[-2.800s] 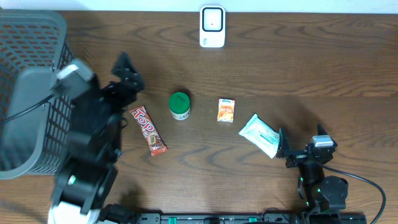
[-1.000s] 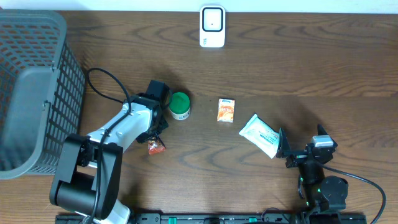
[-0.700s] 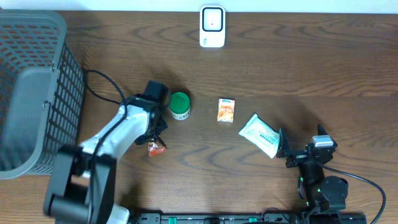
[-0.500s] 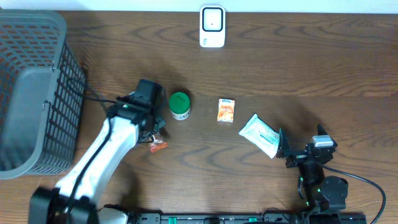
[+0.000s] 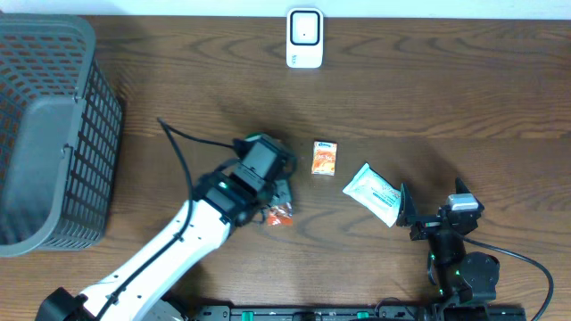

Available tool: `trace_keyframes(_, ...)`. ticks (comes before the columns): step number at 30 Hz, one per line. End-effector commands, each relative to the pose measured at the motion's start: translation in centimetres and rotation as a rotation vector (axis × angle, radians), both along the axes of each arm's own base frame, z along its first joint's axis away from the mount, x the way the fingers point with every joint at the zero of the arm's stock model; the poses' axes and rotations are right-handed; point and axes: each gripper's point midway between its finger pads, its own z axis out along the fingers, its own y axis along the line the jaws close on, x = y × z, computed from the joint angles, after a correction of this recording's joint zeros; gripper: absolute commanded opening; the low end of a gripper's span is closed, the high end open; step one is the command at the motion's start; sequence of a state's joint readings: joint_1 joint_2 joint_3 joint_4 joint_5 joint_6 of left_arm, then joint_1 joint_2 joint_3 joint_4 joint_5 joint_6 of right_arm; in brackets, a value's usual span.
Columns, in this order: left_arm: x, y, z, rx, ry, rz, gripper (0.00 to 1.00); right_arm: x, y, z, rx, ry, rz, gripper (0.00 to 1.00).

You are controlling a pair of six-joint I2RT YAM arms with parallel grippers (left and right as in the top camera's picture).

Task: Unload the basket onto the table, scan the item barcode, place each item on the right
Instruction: 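Carry the TOP bar toward the scanner and set it down center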

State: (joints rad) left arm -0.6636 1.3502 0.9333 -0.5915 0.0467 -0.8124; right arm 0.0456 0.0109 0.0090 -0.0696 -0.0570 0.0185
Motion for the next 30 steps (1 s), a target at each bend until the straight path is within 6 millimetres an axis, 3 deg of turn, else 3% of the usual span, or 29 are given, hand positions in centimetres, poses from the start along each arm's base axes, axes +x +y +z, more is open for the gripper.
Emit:
trace_keyframes(1, -0.2, -0.9, 0.1, 0.052, -0.066, -0.026, 0.07, 0.0, 0.1, -0.1, 0.014, 0.001, 0.001, 0.99)
trace_keyframes(6, 0.4, -1.1, -0.5, 0.137, -0.131, -0.025, 0.07, 0.0, 0.1, -0.1, 0.014, 0.001, 0.001, 0.99)
trace_keyframes(15, 2.1, -3.8, -6.1, 0.15, -0.082, -0.051, 0.08, 0.0, 0.1, -0.1, 0.014, 0.001, 0.001, 0.99)
trace_keyframes(21, 2.0, -4.4, -7.5, 0.144, -0.05, -0.073, 0.08, 0.0, 0.1, -0.1, 0.014, 0.001, 0.001, 0.99)
trace_keyframes(26, 2.3, -4.9, -5.8, 0.144, -0.091, -0.147, 0.41, 0.0, 0.1, -0.1, 0.014, 0.001, 0.001, 0.99)
trace_keyframes(30, 3.1, -5.7, -2.0, 0.121, -0.17, -0.202, 0.57, 0.0, 0.1, -0.1, 0.014, 0.001, 0.001, 0.99)
